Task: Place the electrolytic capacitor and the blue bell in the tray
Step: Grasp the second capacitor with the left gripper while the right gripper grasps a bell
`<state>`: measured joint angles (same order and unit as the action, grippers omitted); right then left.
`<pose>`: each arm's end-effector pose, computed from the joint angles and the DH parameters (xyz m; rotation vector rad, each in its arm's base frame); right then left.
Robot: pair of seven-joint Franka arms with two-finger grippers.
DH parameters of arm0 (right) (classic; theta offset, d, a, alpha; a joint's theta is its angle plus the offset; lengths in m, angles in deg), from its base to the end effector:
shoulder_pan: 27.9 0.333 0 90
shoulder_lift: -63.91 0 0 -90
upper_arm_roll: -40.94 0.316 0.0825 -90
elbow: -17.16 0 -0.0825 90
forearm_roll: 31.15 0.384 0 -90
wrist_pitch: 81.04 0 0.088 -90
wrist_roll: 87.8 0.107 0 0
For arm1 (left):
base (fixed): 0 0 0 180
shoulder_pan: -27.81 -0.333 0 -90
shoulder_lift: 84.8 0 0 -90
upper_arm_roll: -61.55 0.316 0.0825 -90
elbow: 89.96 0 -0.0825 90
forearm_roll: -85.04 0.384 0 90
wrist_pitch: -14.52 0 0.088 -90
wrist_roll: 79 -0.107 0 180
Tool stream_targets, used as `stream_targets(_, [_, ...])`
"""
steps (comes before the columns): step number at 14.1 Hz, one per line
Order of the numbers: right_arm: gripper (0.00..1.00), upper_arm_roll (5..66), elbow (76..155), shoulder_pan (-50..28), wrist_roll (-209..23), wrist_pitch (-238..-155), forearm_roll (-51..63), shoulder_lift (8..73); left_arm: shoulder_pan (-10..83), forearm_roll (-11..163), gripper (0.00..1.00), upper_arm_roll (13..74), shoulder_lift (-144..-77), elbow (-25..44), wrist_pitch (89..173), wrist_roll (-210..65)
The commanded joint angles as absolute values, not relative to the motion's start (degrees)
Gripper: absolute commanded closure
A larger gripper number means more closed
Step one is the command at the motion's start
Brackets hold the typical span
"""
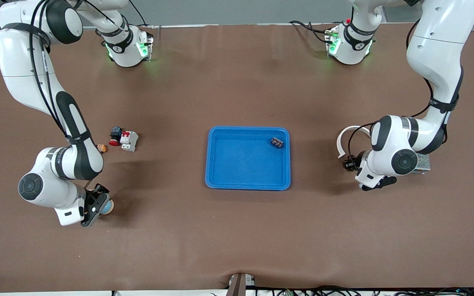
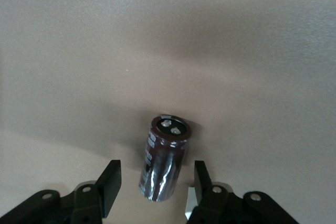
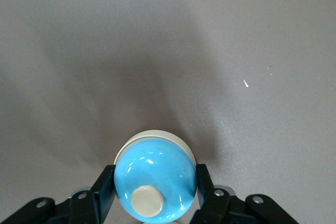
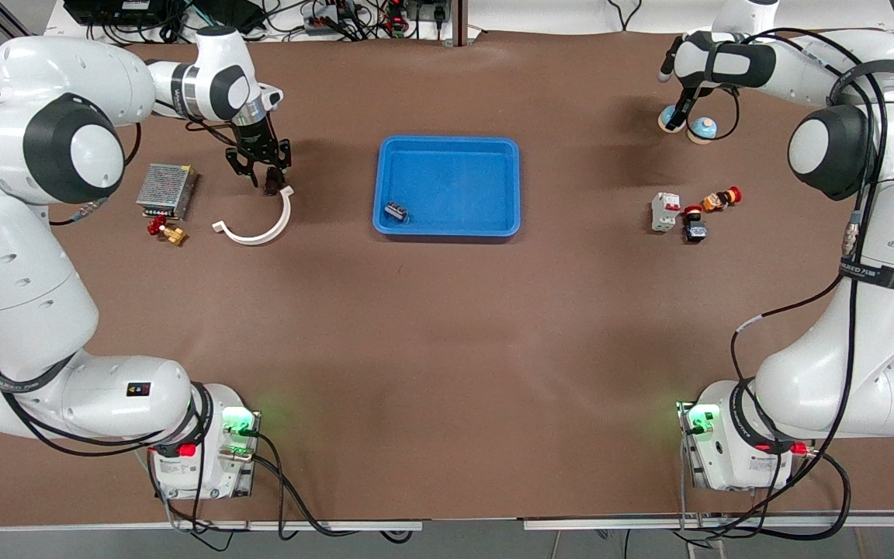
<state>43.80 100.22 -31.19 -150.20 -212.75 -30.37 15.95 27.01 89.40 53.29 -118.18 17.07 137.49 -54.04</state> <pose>0.7231 -0.0117 0.1882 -2.6845 -1.5654 -0.0553 0.5994 -0.0729 0.1829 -3.0230 -0.4045 0.4486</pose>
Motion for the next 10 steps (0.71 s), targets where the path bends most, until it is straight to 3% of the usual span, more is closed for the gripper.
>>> stream_targets(1, [0.5, 44.45, 95.84, -31.15, -146.17, -205.87, -30.18, 16.36, 25.79, 90.57, 0.4, 53.2, -118.45, 17.88, 139.33, -53.77])
stream_targets(4, [0.5, 45.07, 94.33, -30.72, -141.51, -202.78, -28.43, 16.97, 25.7, 90.57, 0.5, 53.2, -119.16, 17.88, 139.94, -53.77])
stream_targets(7, [0.5, 45.94, 94.24, -29.67, -134.58, -199.79, -26.67, 17.59, 25.7, 90.57, 0.91, 53.2, -118.81, 17.53, 139.59, -53.69])
stream_targets(8, [0.51, 46.73, 94.15, -29.31, -131.6, -198.91, -26.67, 18.37, 25.79, 90.57, 1.0, 53.11, -118.37, 17.35, 139.33, -53.51])
stream_targets(10, [0.51, 48.92, 94.15, -29.14, -124.92, -197.85, -26.67, 19.78, 25.79, 90.57, 1.0, 52.94, -116.53, 17.09, 139.15, -53.25])
